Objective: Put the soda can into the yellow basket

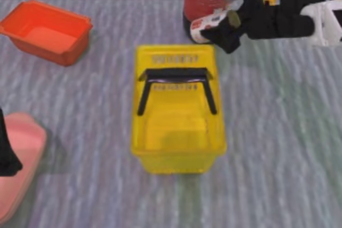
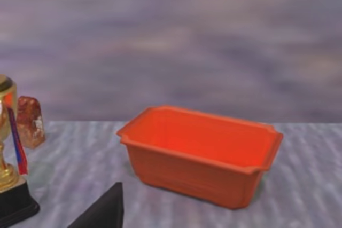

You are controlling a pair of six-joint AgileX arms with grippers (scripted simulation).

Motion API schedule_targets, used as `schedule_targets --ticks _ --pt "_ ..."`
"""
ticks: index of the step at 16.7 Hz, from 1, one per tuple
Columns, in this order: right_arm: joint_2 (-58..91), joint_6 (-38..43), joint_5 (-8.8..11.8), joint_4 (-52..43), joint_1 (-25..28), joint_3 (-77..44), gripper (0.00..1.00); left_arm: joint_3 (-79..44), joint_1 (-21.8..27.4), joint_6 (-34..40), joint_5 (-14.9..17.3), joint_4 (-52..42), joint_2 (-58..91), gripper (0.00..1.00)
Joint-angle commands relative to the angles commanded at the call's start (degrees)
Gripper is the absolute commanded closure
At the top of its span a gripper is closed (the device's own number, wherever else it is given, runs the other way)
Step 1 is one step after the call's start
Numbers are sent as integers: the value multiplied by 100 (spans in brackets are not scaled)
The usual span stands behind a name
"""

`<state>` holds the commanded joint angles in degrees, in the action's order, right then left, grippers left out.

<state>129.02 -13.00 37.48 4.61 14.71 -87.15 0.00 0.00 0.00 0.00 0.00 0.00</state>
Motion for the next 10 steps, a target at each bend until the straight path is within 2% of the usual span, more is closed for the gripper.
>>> schedule_targets --ticks 3,6,8,10 --pt "-129 582 1005 1695 126 363 100 0 0 0 0 0 0 0" --pt "-297 1059 1863 3076 233 667 100 0 0 0 0 0 0 0" --pt "-405 1287 2303 3724 288 806 100 0 0 0 0 0 0 0" --pt "-488 1429 2598 4127 325 886 100 0 0 0 0 0 0 0"
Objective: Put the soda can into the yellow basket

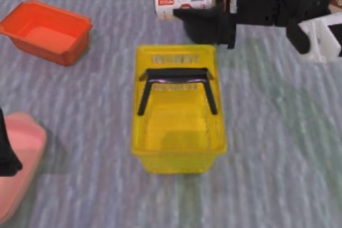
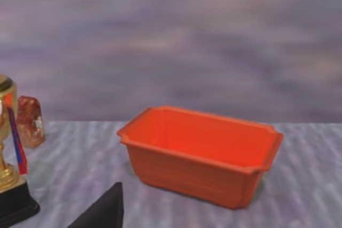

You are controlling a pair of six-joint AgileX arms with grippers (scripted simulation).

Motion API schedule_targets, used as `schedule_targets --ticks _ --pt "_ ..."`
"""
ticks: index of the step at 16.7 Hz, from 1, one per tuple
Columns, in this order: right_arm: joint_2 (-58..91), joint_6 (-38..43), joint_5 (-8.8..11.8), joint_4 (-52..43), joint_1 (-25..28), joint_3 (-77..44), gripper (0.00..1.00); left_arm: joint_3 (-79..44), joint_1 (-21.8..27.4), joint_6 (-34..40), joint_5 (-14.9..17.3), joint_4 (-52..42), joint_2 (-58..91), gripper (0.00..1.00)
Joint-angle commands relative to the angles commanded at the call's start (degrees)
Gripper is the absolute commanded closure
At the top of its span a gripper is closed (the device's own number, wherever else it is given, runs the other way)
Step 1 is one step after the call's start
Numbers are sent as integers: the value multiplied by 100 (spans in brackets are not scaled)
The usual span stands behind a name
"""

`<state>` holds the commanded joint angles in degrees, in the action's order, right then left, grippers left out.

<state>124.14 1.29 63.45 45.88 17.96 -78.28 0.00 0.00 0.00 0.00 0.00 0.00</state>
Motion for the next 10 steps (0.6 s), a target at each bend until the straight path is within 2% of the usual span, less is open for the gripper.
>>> schedule_targets --ticks 2,7,10 --pt "-37 55 122 157 15 29 100 0 0 0 0 0 0 0" --pt "5 59 122 165 -13 11 100 0 0 0 0 0 0 0" --pt "379 49 138 577 13 65 100 0 0 0 0 0 0 0"
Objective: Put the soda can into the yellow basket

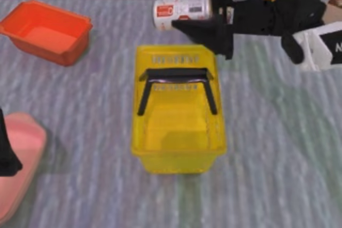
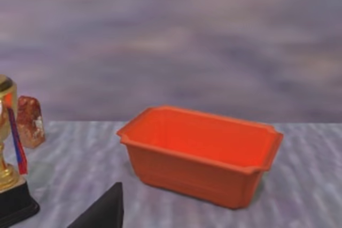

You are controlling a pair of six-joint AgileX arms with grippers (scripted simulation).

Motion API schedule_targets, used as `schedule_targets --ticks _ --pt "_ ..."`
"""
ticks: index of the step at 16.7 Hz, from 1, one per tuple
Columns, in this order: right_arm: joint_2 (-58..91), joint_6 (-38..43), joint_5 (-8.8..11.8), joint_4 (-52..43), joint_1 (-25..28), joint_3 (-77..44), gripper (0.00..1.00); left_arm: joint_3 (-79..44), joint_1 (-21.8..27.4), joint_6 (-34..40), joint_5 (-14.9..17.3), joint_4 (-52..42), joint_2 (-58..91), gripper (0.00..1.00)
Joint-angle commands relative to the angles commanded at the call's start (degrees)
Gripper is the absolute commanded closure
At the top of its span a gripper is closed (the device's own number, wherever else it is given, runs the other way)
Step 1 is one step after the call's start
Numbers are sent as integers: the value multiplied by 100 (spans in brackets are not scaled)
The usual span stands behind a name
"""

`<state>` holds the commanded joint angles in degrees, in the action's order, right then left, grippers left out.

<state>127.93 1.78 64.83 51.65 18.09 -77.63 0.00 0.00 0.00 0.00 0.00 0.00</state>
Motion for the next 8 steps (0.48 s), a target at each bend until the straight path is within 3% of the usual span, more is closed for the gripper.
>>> schedule_targets --ticks 5,8 --pt "892 -21 -32 1109 20 200 100 0 0 0 0 0 0 0" --pt "1018 -26 -38 1241 27 238 100 0 0 0 0 0 0 0"
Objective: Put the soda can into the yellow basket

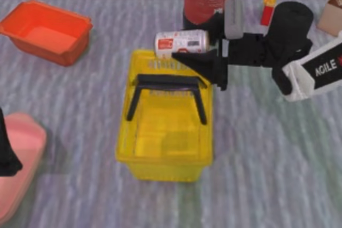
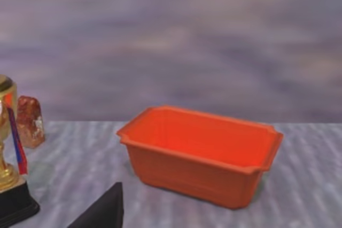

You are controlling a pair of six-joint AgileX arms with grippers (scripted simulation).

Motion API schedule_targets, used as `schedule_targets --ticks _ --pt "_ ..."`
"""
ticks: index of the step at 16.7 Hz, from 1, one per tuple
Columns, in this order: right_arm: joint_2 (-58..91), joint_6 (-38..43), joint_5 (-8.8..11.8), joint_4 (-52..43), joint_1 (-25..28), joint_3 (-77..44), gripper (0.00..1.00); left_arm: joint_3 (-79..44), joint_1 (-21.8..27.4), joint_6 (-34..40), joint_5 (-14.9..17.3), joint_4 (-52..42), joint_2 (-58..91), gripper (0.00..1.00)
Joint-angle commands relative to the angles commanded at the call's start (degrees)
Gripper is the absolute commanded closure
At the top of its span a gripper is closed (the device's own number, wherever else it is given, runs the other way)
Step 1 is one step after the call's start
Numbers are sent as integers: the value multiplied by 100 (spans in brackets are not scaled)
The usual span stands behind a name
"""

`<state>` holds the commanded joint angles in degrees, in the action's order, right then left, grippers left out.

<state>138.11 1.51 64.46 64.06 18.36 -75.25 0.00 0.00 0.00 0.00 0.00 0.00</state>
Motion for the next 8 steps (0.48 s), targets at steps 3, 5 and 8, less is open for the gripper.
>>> schedule_targets --ticks 3,5,8 --pt "0 0 0 0 0 0 92 0 0 0 0 0 0 0" --pt "0 0 0 0 0 0 77 0 0 0 0 0 0 0" --pt "0 0 0 0 0 0 55 0 0 0 0 0 0 0"
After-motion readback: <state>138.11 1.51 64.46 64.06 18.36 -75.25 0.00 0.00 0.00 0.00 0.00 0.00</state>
